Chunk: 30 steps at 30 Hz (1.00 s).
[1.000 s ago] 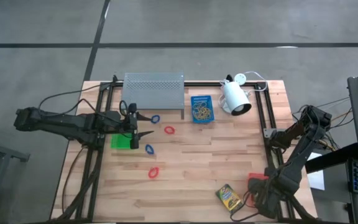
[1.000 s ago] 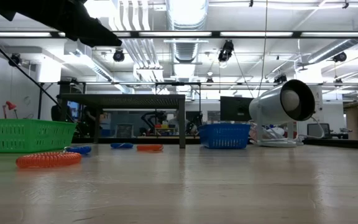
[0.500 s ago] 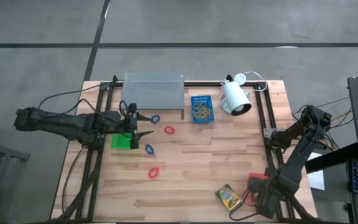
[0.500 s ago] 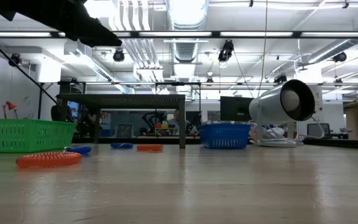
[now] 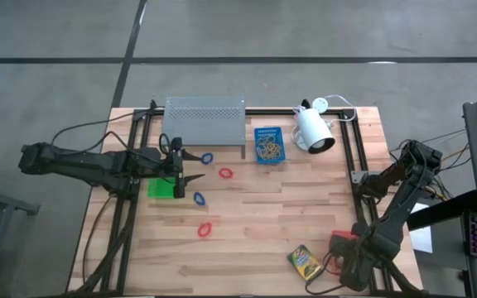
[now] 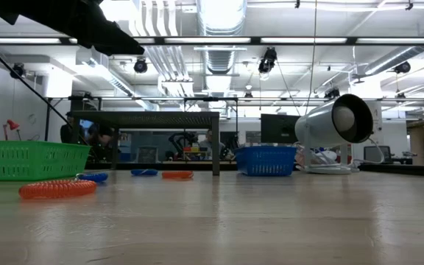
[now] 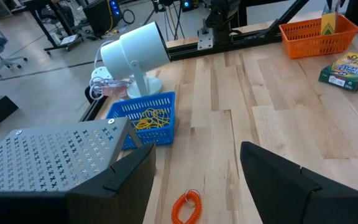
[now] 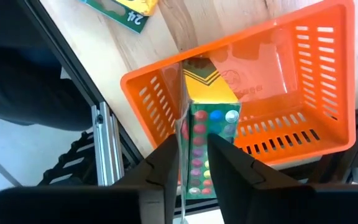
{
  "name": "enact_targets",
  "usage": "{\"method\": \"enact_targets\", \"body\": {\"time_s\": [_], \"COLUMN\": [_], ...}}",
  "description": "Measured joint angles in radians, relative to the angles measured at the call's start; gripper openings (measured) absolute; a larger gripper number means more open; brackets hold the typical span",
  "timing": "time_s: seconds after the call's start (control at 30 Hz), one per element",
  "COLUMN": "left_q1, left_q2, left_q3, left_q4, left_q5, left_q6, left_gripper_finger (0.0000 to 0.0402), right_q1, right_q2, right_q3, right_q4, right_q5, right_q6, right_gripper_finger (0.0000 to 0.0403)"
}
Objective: Pick & Place Office Desk Supplies
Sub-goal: Put the yellow crayon box into the orange bin
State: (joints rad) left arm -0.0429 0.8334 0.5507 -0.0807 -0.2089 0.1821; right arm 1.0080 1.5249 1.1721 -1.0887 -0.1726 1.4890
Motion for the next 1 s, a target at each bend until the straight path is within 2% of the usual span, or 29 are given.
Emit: {"method": "enact_targets", "body": {"time_s": [0.2, 0.47, 0.77, 0.9, 1.0], "left_q1": [0.0, 0.0, 0.0, 0.0, 0.0], "left_q2": [0.0, 0.0, 0.0, 0.0, 0.0], "left_q3": [0.0, 0.0, 0.0, 0.0, 0.0], "left_q4": [0.0, 0.0, 0.0, 0.0, 0.0], "left_q5": [0.0, 0.0, 0.0, 0.0, 0.0], "left_q6": [0.0, 0.0, 0.0, 0.0, 0.0], "left_gripper_finger": [0.0241, 0.024, 0.024, 0.0241, 0.0241], "right_q1": [0.0, 0.0, 0.0, 0.0, 0.0], "right_q2": [0.0, 0.0, 0.0, 0.0, 0.001], "right_q3": [0.001, 0.046, 0.126, 0.163, 0.193], "right_q4": [0.0, -0.004, -0.073, -0.101, -0.131], "right_q5": [0.0, 0.002, 0.061, 0.088, 0.149], "right_q6": [0.004, 0.004, -0.002, -0.084, -0.176], "right_gripper_finger": [0.0102, 0.0103, 0.0103, 0.0102, 0.0102]}}
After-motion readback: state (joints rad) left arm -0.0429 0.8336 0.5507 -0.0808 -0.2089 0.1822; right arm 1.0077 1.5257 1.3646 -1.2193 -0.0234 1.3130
